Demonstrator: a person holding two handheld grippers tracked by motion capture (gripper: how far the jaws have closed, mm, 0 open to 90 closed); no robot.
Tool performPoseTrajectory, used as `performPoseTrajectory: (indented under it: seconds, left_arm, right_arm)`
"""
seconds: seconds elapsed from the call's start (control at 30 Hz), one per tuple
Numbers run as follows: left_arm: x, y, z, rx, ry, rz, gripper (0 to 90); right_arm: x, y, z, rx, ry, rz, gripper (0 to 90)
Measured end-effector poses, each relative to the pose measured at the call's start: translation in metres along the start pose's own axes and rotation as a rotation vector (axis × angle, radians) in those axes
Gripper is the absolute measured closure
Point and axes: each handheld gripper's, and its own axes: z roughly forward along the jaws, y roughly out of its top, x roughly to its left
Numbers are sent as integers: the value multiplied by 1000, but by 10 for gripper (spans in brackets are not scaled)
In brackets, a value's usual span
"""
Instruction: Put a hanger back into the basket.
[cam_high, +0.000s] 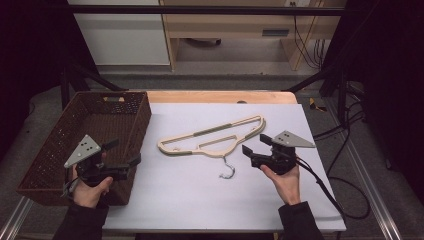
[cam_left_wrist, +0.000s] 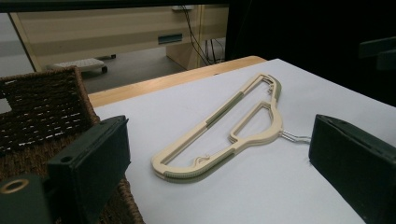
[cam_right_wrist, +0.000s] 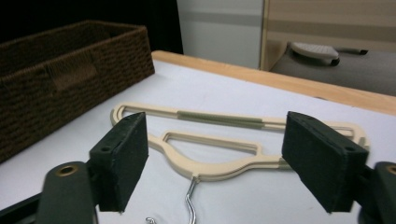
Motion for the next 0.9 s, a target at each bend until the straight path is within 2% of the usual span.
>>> performPoseTrajectory:
  seconds: [0.13,0.23,0.3,0.37,0.4,0.53,0.57,0.67,0.77,0.9]
  left_arm:
    - [-1,-1,1,5,1,2,51]
    - [-1,-1,2,6,0,4,50]
    - [0,-1,3,10,1,3,50]
    - [0,-2,3,10,3,1,50]
    - [0,-2,3,5,3,-1,50]
    - [-1,-1,3,5,4,3,50]
    - [-1,-1,3,6,2,4,50]
    - [-1,-1,2,3,-2,4,51]
    - [-2,-1,3,2,-4,2,52]
    - [-2,-1,4,6,-8,2,52]
  right_arm:
    - [6,-3,21,40,4,-11,296]
    - [8,-4,31,56,5,1,319]
    - [10,-7,46,74,-5,17,360]
    - [10,-8,49,77,-6,19,369]
    - [10,-13,57,107,-20,28,394]
    - [13,-22,67,146,-34,16,428]
    - [14,-28,74,163,-30,22,457]
    - [16,-33,79,184,-24,37,486]
    - [19,-43,89,232,-34,40,558]
    - [20,-53,99,267,-39,47,626]
